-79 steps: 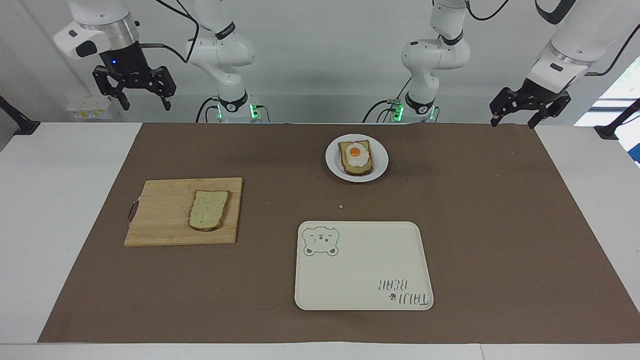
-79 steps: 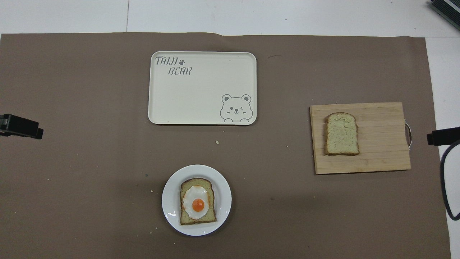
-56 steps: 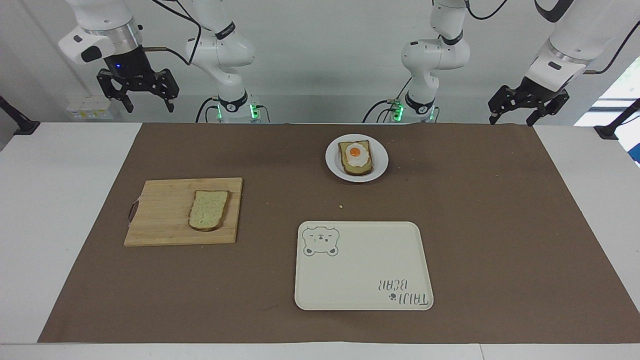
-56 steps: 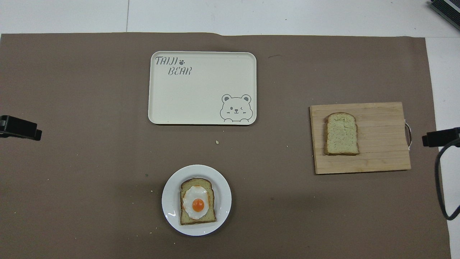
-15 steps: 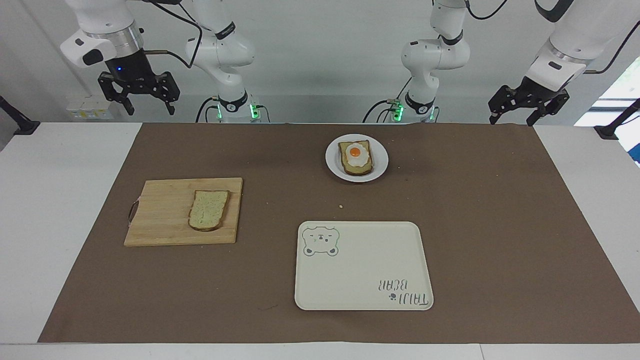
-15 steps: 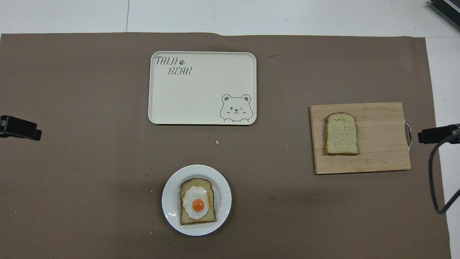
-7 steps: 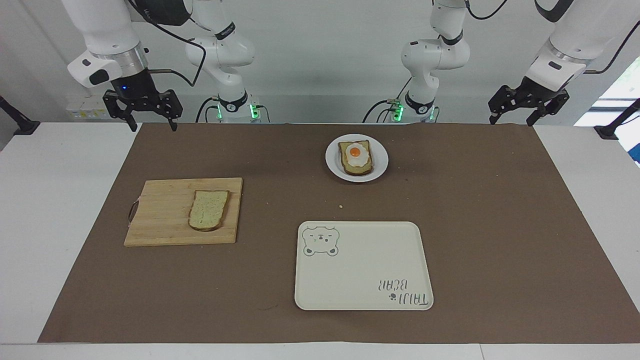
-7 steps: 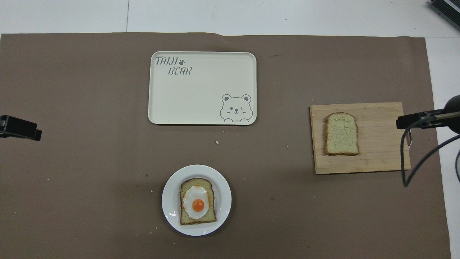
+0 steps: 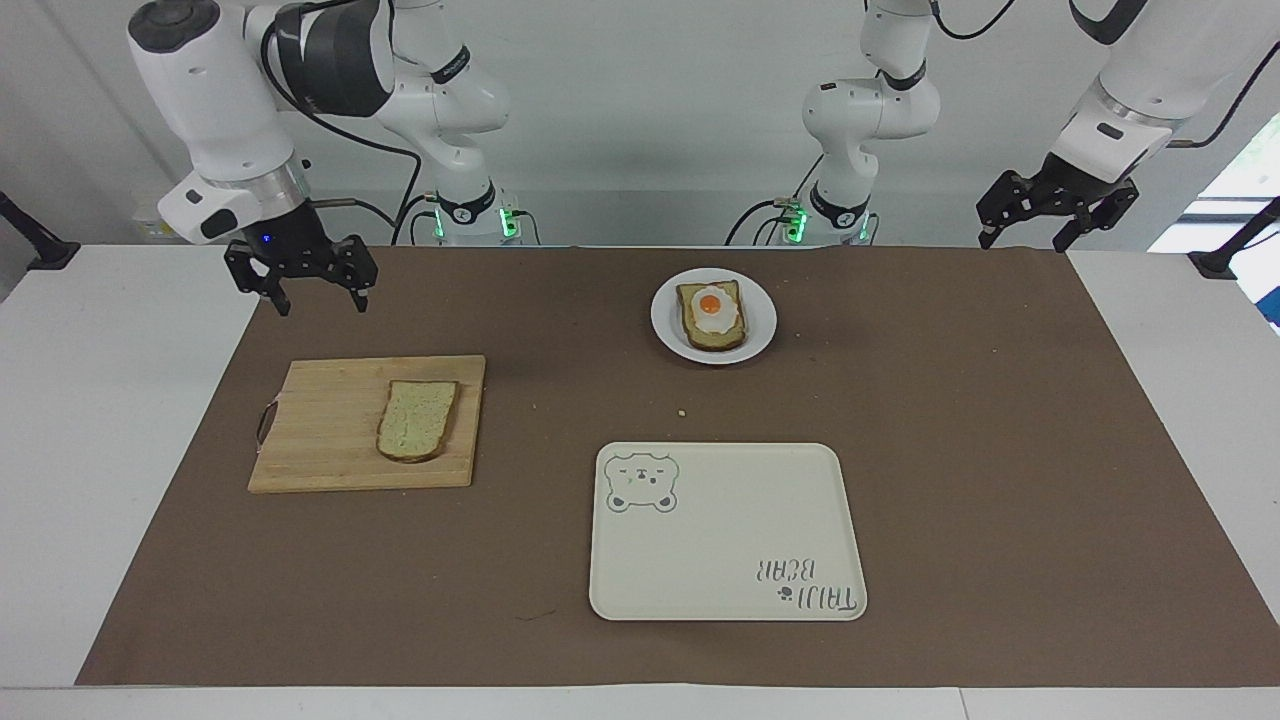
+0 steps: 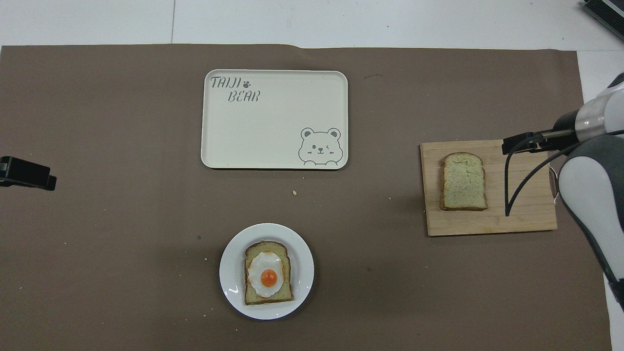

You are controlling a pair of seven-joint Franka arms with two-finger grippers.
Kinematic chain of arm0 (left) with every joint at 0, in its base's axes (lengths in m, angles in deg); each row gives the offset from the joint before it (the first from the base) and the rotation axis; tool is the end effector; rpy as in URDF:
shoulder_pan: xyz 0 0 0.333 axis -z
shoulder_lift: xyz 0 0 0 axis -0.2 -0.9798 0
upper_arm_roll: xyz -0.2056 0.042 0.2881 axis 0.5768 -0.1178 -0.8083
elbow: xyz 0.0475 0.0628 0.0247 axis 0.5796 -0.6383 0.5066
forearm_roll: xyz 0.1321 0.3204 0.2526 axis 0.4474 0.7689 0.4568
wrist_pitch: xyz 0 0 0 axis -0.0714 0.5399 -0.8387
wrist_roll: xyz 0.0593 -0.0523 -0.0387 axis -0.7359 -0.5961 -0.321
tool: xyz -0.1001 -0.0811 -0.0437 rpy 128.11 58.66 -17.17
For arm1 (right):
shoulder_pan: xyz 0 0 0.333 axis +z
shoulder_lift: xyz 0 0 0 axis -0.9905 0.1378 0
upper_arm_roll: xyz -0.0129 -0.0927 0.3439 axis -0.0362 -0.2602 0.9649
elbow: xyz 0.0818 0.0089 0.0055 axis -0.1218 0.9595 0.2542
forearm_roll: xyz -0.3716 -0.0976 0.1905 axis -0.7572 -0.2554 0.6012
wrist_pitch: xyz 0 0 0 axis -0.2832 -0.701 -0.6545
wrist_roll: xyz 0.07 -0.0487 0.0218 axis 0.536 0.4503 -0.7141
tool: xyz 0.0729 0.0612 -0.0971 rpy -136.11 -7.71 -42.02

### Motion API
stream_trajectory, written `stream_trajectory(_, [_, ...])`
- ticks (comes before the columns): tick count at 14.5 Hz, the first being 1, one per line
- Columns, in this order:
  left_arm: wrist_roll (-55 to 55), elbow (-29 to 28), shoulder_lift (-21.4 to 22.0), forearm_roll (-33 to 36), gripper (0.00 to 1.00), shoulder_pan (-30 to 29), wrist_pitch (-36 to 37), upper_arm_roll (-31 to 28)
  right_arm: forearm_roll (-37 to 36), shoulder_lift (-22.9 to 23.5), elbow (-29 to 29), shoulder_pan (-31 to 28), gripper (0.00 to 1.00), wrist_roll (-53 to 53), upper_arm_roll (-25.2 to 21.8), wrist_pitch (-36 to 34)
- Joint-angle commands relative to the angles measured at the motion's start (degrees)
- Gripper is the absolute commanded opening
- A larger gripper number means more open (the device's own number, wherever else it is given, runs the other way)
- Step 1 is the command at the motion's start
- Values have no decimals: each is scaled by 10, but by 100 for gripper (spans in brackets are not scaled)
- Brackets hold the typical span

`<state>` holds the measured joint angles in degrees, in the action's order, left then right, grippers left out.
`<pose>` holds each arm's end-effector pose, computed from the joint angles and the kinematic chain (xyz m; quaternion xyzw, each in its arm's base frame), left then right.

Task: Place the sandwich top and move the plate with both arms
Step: 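Reach the right gripper over the bread slice on the wooden board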

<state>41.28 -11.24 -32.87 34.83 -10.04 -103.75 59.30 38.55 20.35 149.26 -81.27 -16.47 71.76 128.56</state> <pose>0.5566 -0.0163 0.6610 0.9981 -0.0530 -0.0307 0.0095 0.6367 -0.0263 0.5084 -0.9990 -0.0290 -0.0330 0.0120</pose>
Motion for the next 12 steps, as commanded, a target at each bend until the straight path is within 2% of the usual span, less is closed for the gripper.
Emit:
stream_trajectory(1, [-4, -5, 8, 8, 100, -5, 6, 3, 36, 29, 5, -24, 100, -53, 4, 34])
stream_trajectory(4, [-4, -5, 8, 8, 100, -5, 6, 3, 41, 33, 57, -32, 100, -89, 5, 96])
stream_trajectory(6, [-4, -3, 8, 8, 100, -5, 6, 3, 82, 50, 69, -41, 100, -118, 4, 113])
stream_trajectory(12, [-4, -3, 8, 8, 100, -5, 6, 3, 118, 82, 117, -50, 100, -181, 4, 194])
